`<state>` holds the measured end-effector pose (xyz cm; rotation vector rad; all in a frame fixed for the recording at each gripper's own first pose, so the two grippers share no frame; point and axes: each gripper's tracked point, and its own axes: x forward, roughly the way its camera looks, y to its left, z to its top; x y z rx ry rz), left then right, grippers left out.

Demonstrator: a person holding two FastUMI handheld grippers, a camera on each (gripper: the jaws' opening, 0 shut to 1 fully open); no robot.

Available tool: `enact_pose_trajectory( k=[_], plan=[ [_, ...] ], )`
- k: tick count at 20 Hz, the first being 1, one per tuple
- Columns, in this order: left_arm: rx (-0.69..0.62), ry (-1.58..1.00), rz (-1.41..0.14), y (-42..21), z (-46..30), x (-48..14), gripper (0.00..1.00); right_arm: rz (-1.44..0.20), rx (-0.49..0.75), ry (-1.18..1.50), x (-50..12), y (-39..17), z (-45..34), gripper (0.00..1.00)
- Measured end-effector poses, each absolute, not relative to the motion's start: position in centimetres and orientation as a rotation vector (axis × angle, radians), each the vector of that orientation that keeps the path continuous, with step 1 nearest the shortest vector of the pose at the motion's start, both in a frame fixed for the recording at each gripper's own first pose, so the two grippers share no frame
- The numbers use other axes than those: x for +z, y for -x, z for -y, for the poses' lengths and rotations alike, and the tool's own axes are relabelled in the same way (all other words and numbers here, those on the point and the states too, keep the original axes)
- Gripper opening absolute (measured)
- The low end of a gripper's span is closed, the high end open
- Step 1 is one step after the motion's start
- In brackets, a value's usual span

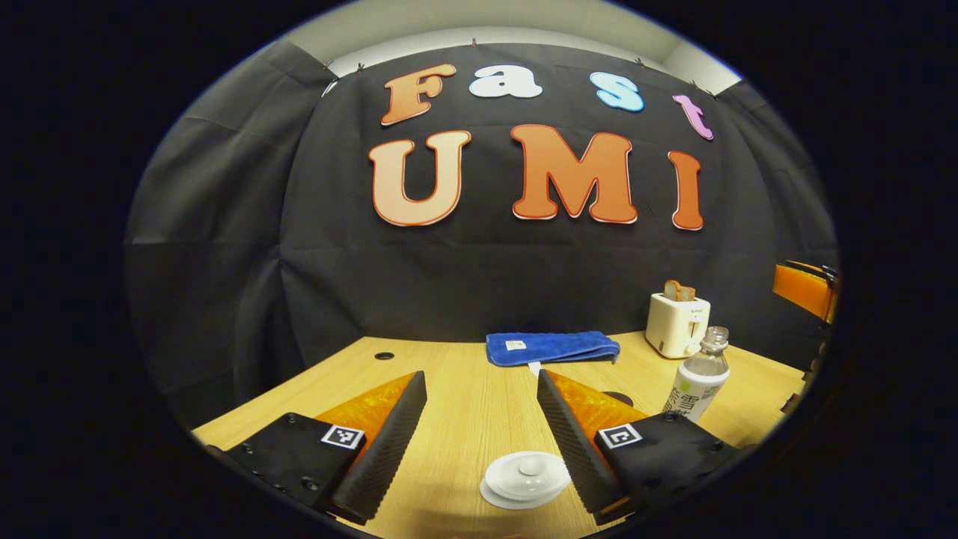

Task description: Open the teacup lid with one hand, grasp the water bottle and pour water into the teacup with the other hand; after pouring, place the water bottle on the coaster and then close the teacup lid.

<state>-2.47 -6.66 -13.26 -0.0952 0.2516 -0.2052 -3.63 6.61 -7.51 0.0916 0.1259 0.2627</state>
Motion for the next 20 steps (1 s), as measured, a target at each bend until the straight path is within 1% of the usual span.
enact_pose_trajectory(
  k=[4, 5, 10, 13, 14, 15, 16, 18, 20],
  plan=[
    [-0.229, 0.092, -0.328, 3.2, 7.4, -16.6, 0.96, -0.138, 0.296, -0.097, -8.6, 4.2, -7.7, 0.98],
    [-0.237, 0.091, -0.336, 3.3, 7.6, -17.1, 0.98, -0.143, 0.306, -0.102, -8.9, 4.4, -8.0, 0.98],
    [-0.279, 0.031, -0.368, 3.6, 9.2, -19.3, 0.98, -0.181, 0.350, -0.121, -10.8, 5.3, -9.2, 0.99],
    [-0.317, 0.016, -0.410, 3.9, 11.0, -21.4, 0.96, -0.211, 0.372, -0.127, -12.1, 5.7, -9.7, 0.98],
    [-0.333, 0.009, -0.425, 4.1, 11.5, -22.1, 0.98, -0.219, 0.378, -0.128, -12.5, 5.8, -9.8, 0.98],
    [-0.339, 0.006, -0.440, 4.0, 11.8, -22.6, 0.91, -0.226, 0.380, -0.127, -12.8, 5.8, -9.9, 0.99],
    [-0.344, 0.004, -0.451, 4.0, 12.0, -22.9, 0.87, -0.233, 0.382, -0.126, -13.2, 5.8, -10.0, 0.99],
    [-0.338, 0.001, -0.470, 3.7, 12.1, -23.9, 0.87, -0.245, 0.385, -0.122, -13.8, 5.8, -10.0, 0.99],
    [-0.338, 0.012, -0.488, 3.9, 12.3, -24.0, 0.80, -0.252, 0.386, -0.124, -14.1, 5.8, -10.0, 0.99]
  ],
)
